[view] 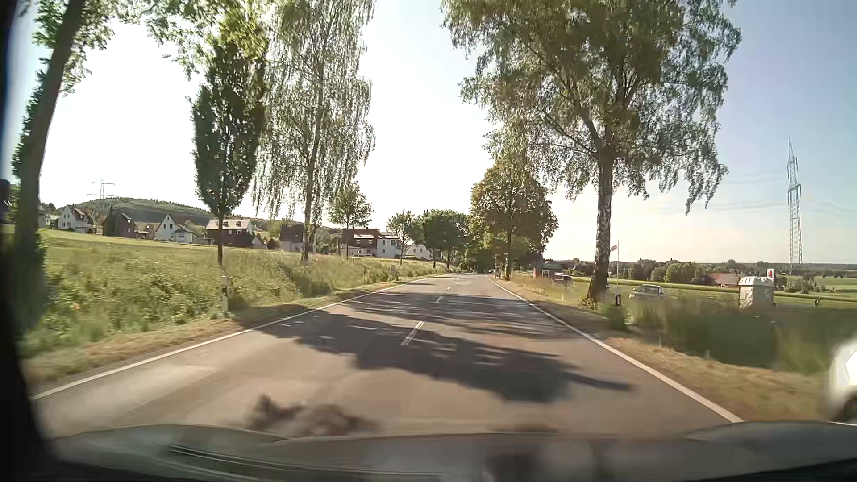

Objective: Follow the waypoints while adhering to traffic rules and regulations

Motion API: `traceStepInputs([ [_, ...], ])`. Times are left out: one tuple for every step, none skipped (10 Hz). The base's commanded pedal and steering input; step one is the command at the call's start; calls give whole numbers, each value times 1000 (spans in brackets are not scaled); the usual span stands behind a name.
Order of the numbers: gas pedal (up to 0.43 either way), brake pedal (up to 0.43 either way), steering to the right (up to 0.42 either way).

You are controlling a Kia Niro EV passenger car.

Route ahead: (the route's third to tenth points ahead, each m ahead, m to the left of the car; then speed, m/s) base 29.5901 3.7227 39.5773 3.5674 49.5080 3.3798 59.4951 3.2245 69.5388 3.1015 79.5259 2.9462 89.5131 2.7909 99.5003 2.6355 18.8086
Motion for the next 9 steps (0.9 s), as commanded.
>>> traceStepInputs([
  [189, 6, 6],
  [189, 6, 7],
  [189, 6, 7],
  [189, 6, 6],
  [189, 6, 6],
  [189, 6, 6],
  [169, 6, 6],
  [157, 6, 6],
  [157, 6, 5],
])
